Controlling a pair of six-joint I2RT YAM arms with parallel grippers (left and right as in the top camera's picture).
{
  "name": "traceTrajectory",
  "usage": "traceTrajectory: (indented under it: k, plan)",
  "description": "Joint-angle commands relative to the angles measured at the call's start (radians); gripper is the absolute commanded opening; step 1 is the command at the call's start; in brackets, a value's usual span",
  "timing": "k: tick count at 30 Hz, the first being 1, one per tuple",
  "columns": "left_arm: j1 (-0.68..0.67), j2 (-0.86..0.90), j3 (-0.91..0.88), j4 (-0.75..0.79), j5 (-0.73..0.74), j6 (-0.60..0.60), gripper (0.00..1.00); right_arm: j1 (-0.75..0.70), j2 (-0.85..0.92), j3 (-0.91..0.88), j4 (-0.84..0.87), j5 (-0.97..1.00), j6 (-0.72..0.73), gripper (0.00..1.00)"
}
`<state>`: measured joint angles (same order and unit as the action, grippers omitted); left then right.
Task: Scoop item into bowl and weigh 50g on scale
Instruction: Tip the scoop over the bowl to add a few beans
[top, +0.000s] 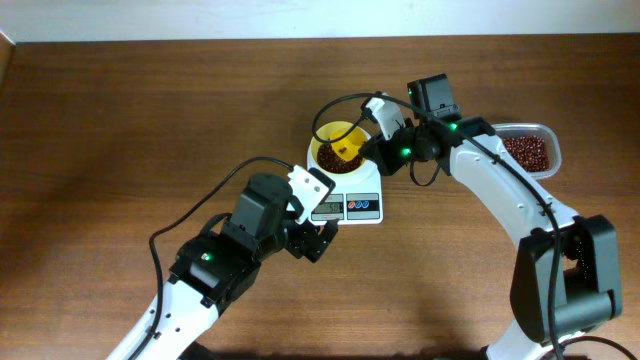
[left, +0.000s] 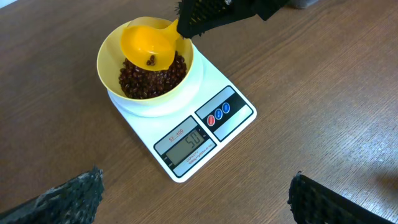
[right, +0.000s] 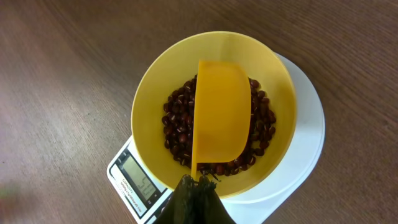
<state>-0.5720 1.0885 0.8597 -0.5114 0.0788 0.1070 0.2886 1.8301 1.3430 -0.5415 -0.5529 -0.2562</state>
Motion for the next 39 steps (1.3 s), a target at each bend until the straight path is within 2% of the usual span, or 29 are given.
traceTrajectory:
  k: [1,23,31,39]
  plan:
    - [-0.002,0.000,-0.008,0.002,0.004,-0.013,0.99,-0.003,0.011,0.027,0.000,-0.044,0.011,0.04]
    - [-0.002,0.000,-0.008,0.002,0.004,-0.013,0.99,-0.003,-0.045,0.034,-0.030,-0.037,0.029,0.04]
    - [-0.002,0.000,-0.008,0.002,0.004,-0.013,0.99,-0.001,-0.039,0.034,-0.027,0.080,-0.185,0.04]
    - [-0.002,0.000,-0.008,0.002,0.004,-0.013,0.99,0.000,-0.033,0.033,-0.027,0.090,-0.236,0.04]
